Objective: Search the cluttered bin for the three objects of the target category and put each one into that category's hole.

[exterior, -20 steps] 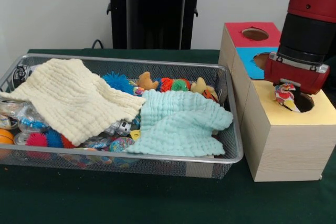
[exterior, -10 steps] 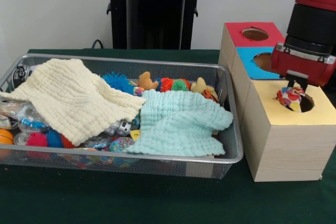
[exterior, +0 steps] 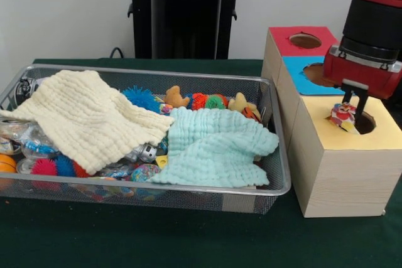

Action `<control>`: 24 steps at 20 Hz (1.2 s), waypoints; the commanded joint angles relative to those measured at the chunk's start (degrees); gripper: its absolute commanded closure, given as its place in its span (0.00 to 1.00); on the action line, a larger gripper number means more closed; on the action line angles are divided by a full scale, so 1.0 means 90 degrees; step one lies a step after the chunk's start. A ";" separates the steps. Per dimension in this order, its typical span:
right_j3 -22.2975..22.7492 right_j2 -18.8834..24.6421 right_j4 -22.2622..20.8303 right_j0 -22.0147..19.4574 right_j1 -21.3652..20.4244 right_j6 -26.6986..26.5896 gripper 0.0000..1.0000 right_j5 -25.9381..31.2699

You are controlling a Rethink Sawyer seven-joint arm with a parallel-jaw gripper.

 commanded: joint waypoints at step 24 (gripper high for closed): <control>-0.0997 0.0221 -0.0232 -0.0187 -0.0086 0.0687 0.00 0.1488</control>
